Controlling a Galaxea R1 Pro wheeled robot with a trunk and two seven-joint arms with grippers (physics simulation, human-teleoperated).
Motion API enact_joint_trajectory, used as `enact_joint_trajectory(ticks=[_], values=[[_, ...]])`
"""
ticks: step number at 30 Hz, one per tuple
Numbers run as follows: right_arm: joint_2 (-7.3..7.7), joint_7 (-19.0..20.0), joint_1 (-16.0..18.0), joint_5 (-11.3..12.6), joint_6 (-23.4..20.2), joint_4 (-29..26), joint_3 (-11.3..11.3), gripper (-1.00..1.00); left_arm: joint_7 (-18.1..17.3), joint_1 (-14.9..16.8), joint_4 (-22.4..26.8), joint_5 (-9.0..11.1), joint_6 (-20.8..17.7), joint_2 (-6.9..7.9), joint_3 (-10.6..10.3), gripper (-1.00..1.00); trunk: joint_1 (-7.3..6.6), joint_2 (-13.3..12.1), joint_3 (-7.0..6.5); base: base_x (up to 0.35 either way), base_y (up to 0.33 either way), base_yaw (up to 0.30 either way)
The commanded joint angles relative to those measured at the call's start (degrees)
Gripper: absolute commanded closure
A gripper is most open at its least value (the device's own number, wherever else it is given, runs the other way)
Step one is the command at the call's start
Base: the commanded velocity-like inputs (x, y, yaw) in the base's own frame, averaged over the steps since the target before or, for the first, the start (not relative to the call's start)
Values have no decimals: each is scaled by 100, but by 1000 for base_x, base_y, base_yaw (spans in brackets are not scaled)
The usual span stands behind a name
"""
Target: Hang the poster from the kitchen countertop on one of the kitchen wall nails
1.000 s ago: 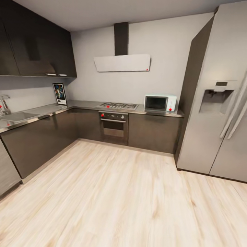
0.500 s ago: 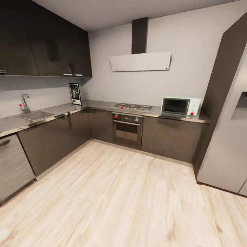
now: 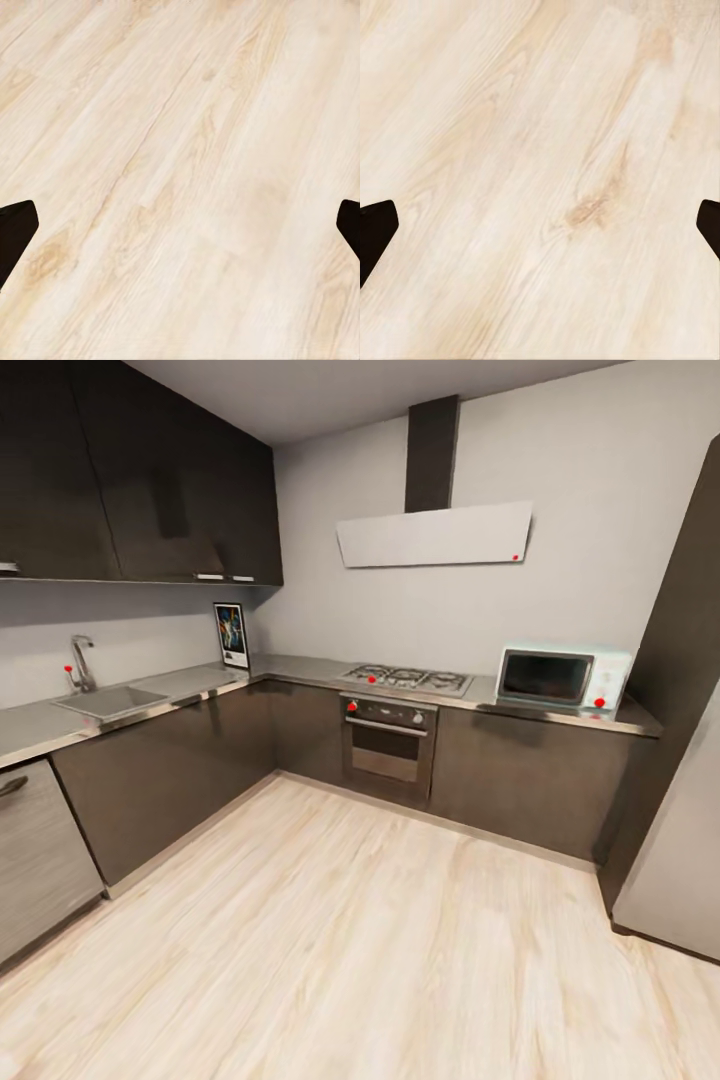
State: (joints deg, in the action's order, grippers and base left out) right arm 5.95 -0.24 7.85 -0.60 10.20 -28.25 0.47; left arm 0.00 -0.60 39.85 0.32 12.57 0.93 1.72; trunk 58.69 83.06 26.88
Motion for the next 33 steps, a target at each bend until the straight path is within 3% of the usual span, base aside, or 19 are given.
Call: enact_joint_trajectory(ticks=[1, 26, 33], values=[[2, -2, 4, -7, 17, 6, 5, -100, 0, -2, 6, 3, 9, -1, 3, -100, 4, 2, 5, 335, 0, 1], [-6, -2, 1, -1, 17, 8, 6, -100, 0, -2, 6, 3, 9, 3, 4, -100, 4, 2, 5, 335, 0, 2], [-6, -2, 0, -4, 17, 5, 6, -100, 0, -2, 6, 3, 9, 3, 4, -100, 4, 2, 5, 335, 0, 158]])
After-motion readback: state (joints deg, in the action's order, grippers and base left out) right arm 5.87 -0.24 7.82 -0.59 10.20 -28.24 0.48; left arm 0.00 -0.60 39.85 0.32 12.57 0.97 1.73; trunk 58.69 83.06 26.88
